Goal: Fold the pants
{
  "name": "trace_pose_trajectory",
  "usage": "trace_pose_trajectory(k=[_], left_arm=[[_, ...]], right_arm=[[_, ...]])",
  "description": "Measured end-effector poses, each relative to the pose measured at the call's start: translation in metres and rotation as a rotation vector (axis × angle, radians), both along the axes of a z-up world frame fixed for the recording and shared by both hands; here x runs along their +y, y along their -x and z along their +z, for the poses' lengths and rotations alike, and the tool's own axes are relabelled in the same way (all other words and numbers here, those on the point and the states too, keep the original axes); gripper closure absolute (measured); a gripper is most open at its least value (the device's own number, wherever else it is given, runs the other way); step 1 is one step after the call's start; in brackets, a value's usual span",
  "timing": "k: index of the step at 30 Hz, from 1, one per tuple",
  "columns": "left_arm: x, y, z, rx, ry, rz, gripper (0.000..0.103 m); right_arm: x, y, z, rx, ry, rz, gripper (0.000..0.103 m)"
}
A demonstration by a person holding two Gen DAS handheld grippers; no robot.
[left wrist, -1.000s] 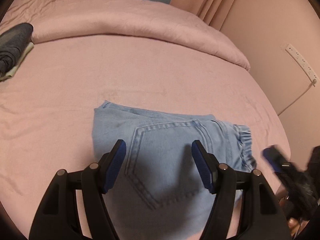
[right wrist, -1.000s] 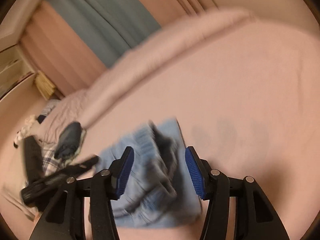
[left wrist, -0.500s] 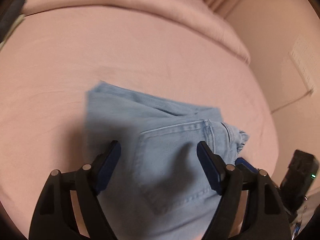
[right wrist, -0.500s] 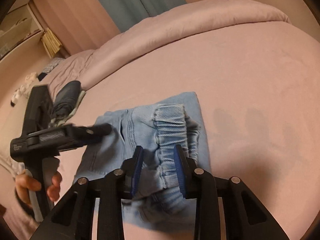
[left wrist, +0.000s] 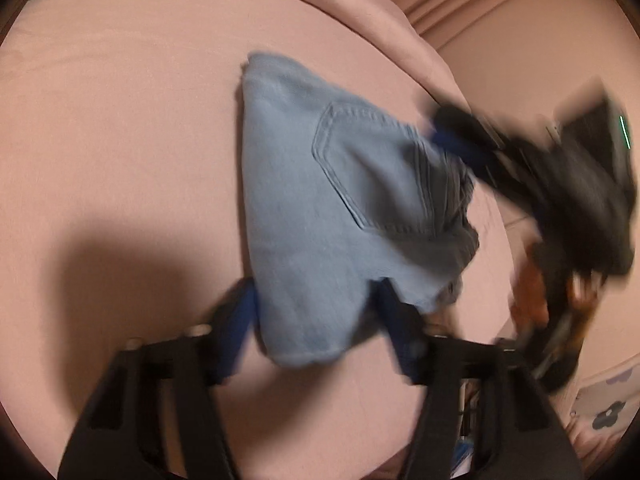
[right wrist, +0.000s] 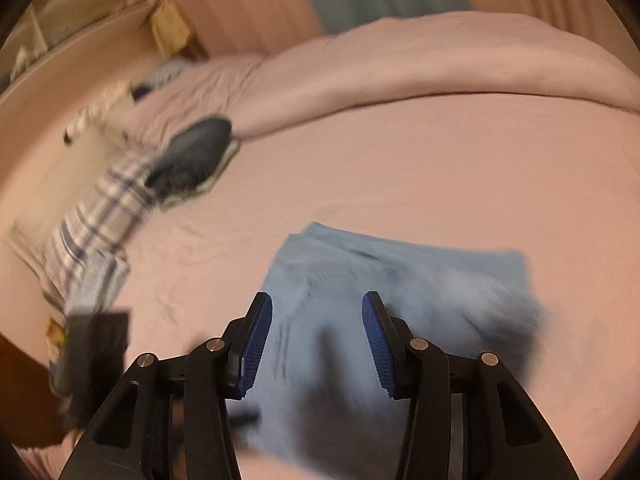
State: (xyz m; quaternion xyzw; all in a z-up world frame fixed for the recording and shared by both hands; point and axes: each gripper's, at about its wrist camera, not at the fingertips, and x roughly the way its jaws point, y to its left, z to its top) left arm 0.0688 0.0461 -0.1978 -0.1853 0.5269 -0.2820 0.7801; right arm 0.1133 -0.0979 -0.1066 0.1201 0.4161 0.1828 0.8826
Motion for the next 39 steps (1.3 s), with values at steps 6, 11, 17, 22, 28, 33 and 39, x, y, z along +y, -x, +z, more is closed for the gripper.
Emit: trace_pose_trajectory(k=[6,11,17,22,28,33,39], left_arm=[[0.010,0.011,-0.003,0.003,0.041,0.009,0.052],[0.008,0.015,-0.005,-0.012,0.041,0.004,0.052],[0.007,0.021,-0.009,-0.022,0.051,-0.006,0.052],[-0.016,0.014,-0.006,-0.033,0.039,0.016,0.054],[-0.010,0.035,-0.001,-0.032,0.023,0.008,0.054],[-0.007,0.055,0.004,-0.022,0.003,-0.015,0.058],[0.001,0.058,0.033,-0.112,0.013,0.039,0.053]], right_arm=[[0.046,-0.071,-0.020,0.141,0.072,0.112,0.055],[0.048,-0.115,-0.043,0.280,0.108,0.111,0.055],[0.062,-0.120,-0.054,0.342,0.190,0.216,0.089],[0.066,-0.117,-0.055,0.286,0.288,0.182,0.099],[0.039,-0.116,-0.046,0.262,0.176,0.116,0.098],[-0.017,-0.093,0.002,0.114,-0.026,-0.024,0.098],[-0.064,-0.006,0.031,-0.008,0.048,-0.034,0.079]])
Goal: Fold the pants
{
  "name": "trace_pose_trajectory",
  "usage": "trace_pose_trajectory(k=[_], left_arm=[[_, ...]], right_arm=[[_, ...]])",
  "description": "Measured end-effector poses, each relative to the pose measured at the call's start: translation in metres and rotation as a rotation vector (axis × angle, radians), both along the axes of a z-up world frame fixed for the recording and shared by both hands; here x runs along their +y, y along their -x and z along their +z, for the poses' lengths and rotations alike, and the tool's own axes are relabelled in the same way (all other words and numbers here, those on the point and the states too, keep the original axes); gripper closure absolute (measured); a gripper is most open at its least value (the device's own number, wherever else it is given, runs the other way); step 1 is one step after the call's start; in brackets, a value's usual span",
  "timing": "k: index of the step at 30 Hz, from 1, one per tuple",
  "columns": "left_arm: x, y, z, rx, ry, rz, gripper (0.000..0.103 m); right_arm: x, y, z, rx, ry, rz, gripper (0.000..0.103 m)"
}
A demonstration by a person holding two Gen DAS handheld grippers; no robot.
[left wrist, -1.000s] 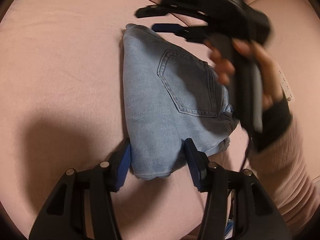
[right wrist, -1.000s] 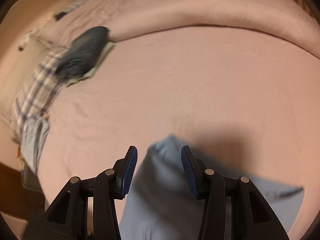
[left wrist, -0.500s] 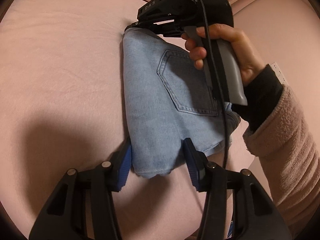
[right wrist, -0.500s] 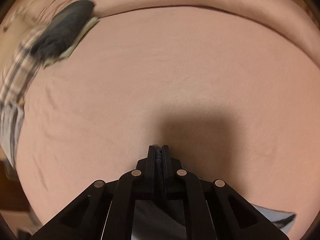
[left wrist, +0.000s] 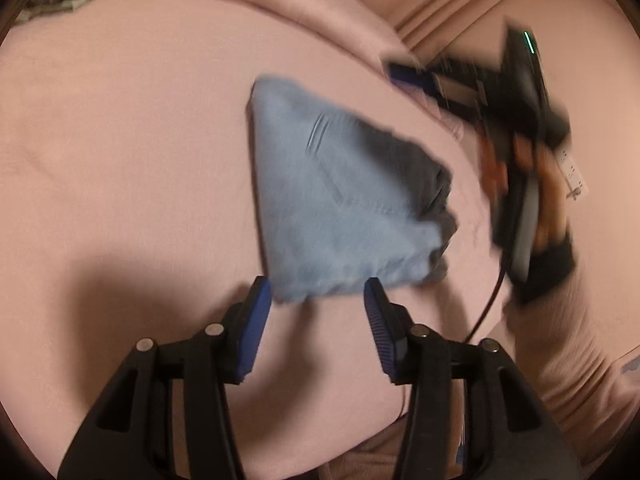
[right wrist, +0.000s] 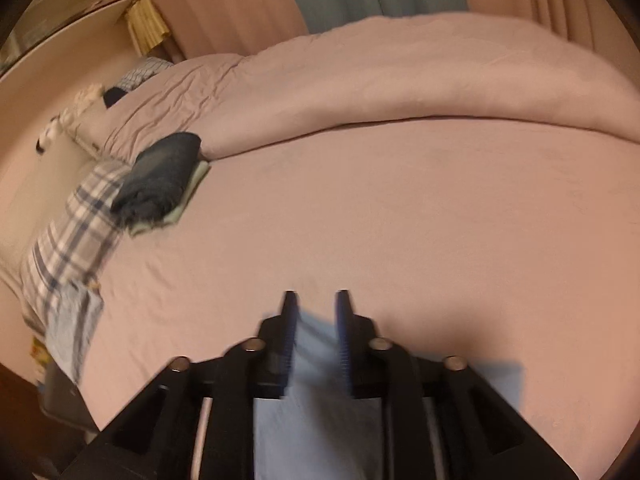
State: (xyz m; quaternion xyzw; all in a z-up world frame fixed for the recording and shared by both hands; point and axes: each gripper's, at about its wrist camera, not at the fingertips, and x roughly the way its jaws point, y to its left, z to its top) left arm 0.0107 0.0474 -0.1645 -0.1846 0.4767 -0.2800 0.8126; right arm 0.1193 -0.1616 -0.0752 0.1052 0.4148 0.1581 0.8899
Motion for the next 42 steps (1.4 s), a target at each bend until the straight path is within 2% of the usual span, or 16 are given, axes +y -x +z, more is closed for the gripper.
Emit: trace_pose_trajectory(k=[3,4,6,7,10,11,14,17,20,22,26,29,31,33,37,42], left_arm=[[-0.014,-0.005,0.013,-0.050,-0.016,-0.002,0.051],[-0.016,-0.021,0.010,-0.061,-0.026,-0.004,0.051],[-0.019,-0.028,0.012,-0.080,-0.048,-0.016,0.051],[-0.023,-0.029,0.011,-0.085,-0.058,-0.022,0.051],[-0.039,-0.038,0.003,-0.098,-0.136,-0.041,0.047],[-0.046,-0.041,-0.005,-0.084,-0.165,-0.046,0.043],[-0.054,-0.046,-0.020,-0.062,-0.228,-0.053,0.039],[-0.056,-0.044,-0.016,-0.085,-0.251,-0.060,0.031],[-0.047,-0.045,-0.013,-0.066,-0.234,-0.054,0.027],[-0.036,-0.045,-0.013,-0.045,-0.221,-0.033,0.025],[-0.008,-0.044,-0.007,-0.011,-0.160,0.039,0.014],[0.010,-0.048,-0.006,0.023,-0.119,0.089,0.014],[0.019,-0.051,-0.008,0.046,-0.096,0.110,0.012],[0.022,-0.053,-0.009,0.060,-0.075,0.118,0.004],[0.014,-0.055,-0.009,0.072,0.006,0.124,0.003],[0.010,-0.058,-0.014,0.085,-0.001,0.114,0.002]], right_arm=[[-0.018,0.048,-0.005,-0.041,0.019,0.007,0.079],[-0.019,0.057,-0.006,-0.048,0.033,0.011,0.079],[-0.021,0.083,-0.010,-0.085,0.105,0.013,0.079],[-0.016,0.082,-0.012,-0.095,0.135,0.019,0.079],[-0.018,0.108,-0.021,-0.134,0.217,0.045,0.079],[-0.018,0.112,-0.028,-0.123,0.227,0.057,0.079],[-0.017,0.107,-0.059,-0.029,0.229,0.047,0.079],[-0.013,0.103,-0.058,-0.055,0.226,0.013,0.079],[-0.014,0.101,-0.055,-0.054,0.167,-0.020,0.072],[-0.014,0.103,-0.051,-0.067,0.129,-0.024,0.064],[-0.010,0.114,-0.043,-0.102,0.110,-0.031,0.061],[-0.015,0.123,-0.040,-0.113,0.099,-0.038,0.058],[-0.021,0.130,-0.040,-0.116,0.084,-0.060,0.048],[-0.025,0.134,-0.039,-0.123,0.060,-0.082,0.044],[-0.037,0.139,-0.045,-0.113,0.036,-0.142,0.038],[-0.055,0.143,-0.053,-0.079,-0.014,-0.206,0.035]])
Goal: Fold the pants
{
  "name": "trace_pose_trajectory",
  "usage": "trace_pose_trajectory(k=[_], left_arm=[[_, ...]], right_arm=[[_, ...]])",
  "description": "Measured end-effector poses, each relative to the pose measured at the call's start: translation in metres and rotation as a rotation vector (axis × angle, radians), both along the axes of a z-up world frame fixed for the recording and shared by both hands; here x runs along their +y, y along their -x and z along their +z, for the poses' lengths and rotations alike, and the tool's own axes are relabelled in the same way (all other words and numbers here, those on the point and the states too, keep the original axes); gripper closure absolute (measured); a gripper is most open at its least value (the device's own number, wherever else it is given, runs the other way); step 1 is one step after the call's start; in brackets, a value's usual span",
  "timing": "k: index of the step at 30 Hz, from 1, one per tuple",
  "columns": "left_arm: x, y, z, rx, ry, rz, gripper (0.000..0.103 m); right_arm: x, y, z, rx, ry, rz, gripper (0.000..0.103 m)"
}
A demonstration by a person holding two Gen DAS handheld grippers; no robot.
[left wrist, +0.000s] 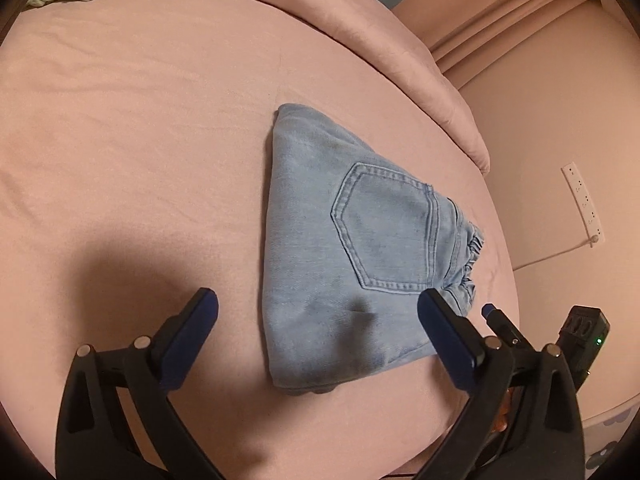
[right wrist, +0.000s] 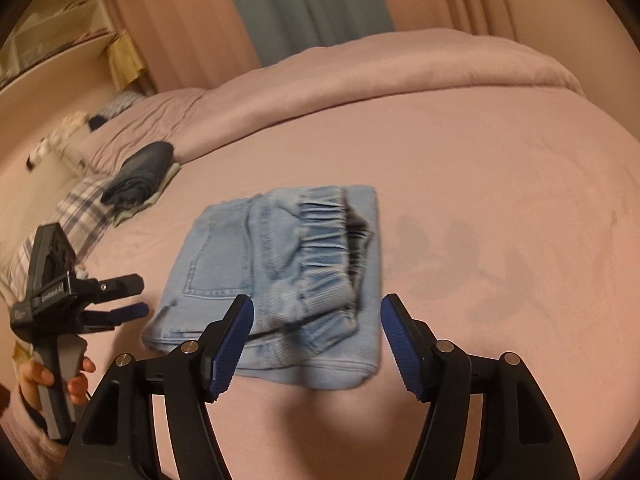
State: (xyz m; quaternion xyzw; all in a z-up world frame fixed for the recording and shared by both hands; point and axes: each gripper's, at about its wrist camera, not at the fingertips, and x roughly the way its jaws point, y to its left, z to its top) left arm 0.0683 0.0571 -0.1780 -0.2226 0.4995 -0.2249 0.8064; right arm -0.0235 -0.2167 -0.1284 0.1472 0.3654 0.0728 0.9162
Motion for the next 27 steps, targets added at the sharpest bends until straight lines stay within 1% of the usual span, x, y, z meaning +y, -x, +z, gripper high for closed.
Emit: trace_pose_trajectory(k=[1,3,7,10,13,18,27], left_arm=[[-0.001,-0.001,-0.001,0.006,0.000,-0.003,0.002],[-0.002,-0.004,-0.003,0.016,-0.001,-0.005,0.002],[-0.002,-0.006,-0.009,0.039,0.012,-0.017,0.002],[-0.002,-0.006,-0.010,0.038,0.002,-0.027,0.002],[-0.006,-0.005,-0.009,0.031,-0.007,-0.039,0.001],[-0.014,-0.005,-0.010,0.025,-0.010,-0.062,0.001],[-0.033,-0.005,-0.012,0.018,-0.038,-0.111,0.001]], right_arm=[[-0.004,0.000,-0.002,0.008,-0.010,-0.012,0.031],[-0.010,-0.003,-0.010,0.040,-0.041,-0.031,0.027],[-0.018,-0.008,-0.026,0.109,-0.167,-0.017,0.026],[-0.017,-0.014,-0.037,0.150,-0.228,0.000,0.026],[-0.015,-0.016,-0.041,0.159,-0.250,-0.004,0.023],[-0.017,-0.016,-0.043,0.163,-0.277,-0.005,0.022],[-0.020,-0.016,-0.044,0.169,-0.298,-0.007,0.020]])
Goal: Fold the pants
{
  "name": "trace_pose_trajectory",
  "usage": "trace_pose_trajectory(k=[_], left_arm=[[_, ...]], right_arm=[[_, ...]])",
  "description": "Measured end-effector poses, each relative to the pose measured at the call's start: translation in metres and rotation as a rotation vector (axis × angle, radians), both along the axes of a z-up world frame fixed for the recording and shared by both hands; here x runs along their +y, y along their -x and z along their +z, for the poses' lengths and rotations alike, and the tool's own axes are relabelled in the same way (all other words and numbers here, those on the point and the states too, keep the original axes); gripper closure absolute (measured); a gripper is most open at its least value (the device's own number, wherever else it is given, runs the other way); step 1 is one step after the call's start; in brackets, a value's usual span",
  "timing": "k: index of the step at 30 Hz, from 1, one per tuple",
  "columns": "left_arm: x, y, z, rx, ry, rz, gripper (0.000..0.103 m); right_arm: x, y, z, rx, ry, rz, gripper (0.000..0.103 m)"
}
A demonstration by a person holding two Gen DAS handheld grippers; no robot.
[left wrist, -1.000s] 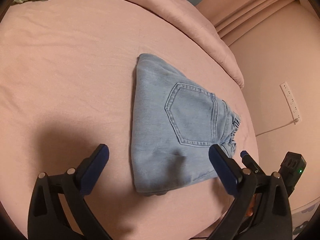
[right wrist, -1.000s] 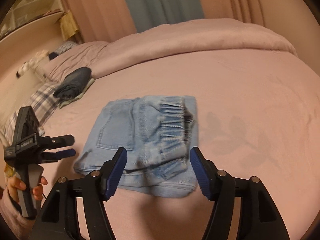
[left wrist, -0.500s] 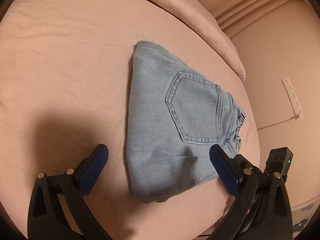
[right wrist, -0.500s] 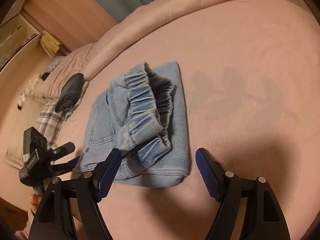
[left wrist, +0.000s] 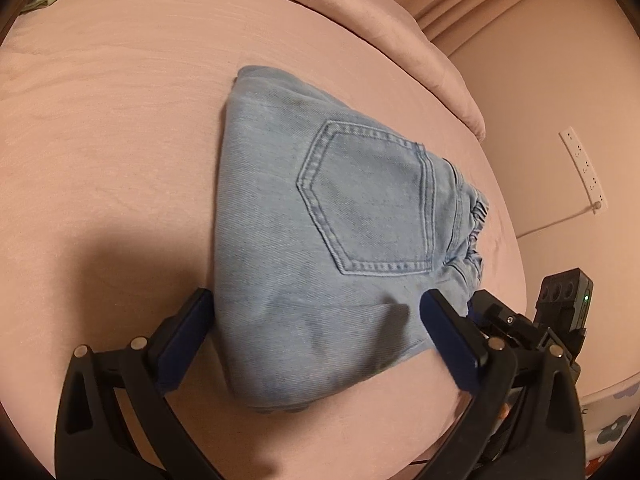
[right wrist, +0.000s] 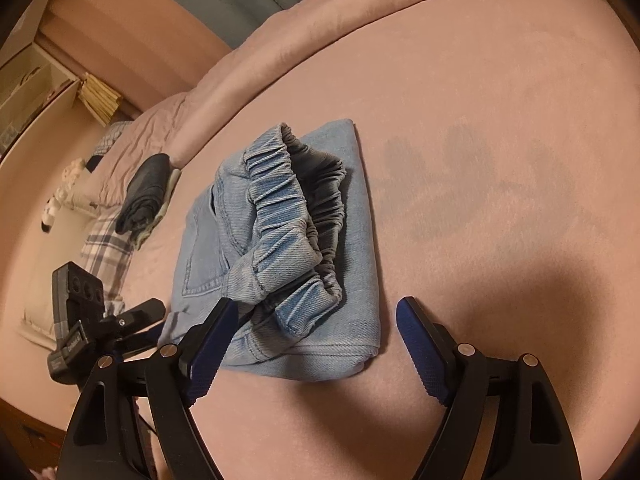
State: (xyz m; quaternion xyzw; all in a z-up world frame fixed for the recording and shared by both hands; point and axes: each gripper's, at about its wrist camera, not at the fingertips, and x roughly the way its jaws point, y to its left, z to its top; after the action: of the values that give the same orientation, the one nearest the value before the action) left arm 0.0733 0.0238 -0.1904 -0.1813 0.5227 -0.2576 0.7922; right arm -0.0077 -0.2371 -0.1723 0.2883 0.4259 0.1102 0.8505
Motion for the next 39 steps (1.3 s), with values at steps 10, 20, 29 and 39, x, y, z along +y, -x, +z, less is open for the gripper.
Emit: trace_pose_trajectory(k=[10,20,29,39], left_arm=[[-0.008,-0.001,-0.002,-0.002,-0.027,-0.016,0.001],[-0.009,-0.009,-0.007,0.003,-0.011,-0.018,0.001],[-0.013,-0.018,-0.007,0.011,-0.028,-0.037,0.001],[-0.020,-0.014,-0.006,-0.011,-0.068,-0.035,0.003]], right_arm=[[0.012,-0.021,0.002,0.062,0.043,0.046,0.004],[0.019,-0.043,-0.001,0.065,0.035,0.068,0.000],[0.017,-0.049,-0.003,0.057,0.004,0.093,0.000],[0.025,-0.041,0.000,0.021,0.048,0.090,0.018]])
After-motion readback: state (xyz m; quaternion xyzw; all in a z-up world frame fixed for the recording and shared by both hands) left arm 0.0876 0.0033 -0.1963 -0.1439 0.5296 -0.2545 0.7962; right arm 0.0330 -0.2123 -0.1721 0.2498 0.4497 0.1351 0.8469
